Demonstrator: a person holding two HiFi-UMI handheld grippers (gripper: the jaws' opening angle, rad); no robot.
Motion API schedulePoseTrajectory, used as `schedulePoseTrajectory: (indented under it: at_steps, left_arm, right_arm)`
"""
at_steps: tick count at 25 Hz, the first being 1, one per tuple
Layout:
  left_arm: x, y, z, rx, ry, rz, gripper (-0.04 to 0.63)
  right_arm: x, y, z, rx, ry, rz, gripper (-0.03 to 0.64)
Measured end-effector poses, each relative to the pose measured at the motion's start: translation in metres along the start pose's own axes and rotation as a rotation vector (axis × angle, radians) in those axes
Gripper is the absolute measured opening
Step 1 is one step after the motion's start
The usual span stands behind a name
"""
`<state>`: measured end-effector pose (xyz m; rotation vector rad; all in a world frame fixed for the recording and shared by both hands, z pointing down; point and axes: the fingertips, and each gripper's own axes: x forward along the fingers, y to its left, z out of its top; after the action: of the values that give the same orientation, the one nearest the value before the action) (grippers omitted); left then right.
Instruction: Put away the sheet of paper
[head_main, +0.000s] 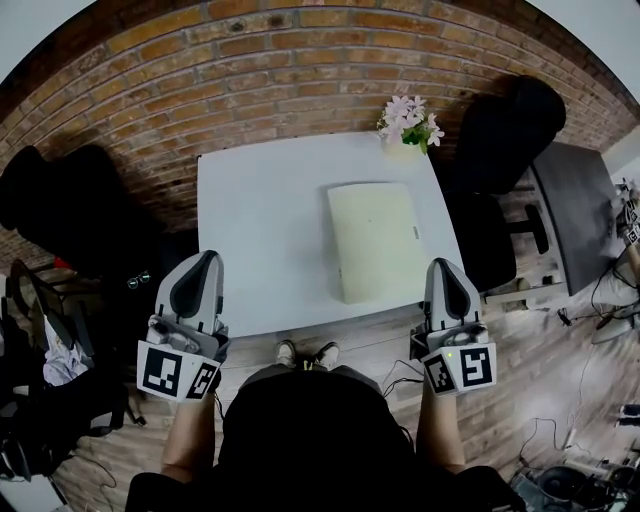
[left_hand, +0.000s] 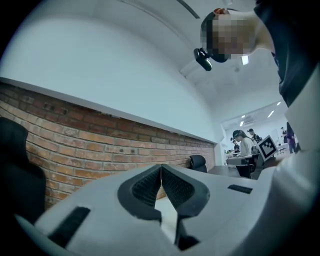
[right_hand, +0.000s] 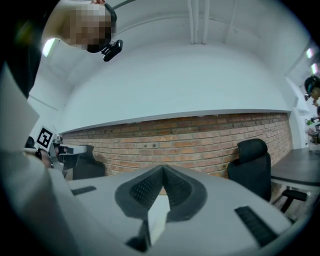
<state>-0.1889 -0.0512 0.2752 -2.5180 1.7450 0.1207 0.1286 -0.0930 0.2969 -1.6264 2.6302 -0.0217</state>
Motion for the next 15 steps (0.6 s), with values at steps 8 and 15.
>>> schedulePoseTrajectory:
  at_steps: [8, 15]
  left_arm:
    - [-0.009, -0.002, 0.018, 0.045, -0.074, 0.009, 0.028]
    - [-0.010, -0.006, 0.020, 0.056, -0.081, -0.005, 0.028]
  right_arm:
    - [-0.012, -0.012, 0.009, -0.028, -0.017, -0.047, 0.012]
    - [-0.021, -0.012, 0.014, -0.059, -0.031, -0.065, 0.012]
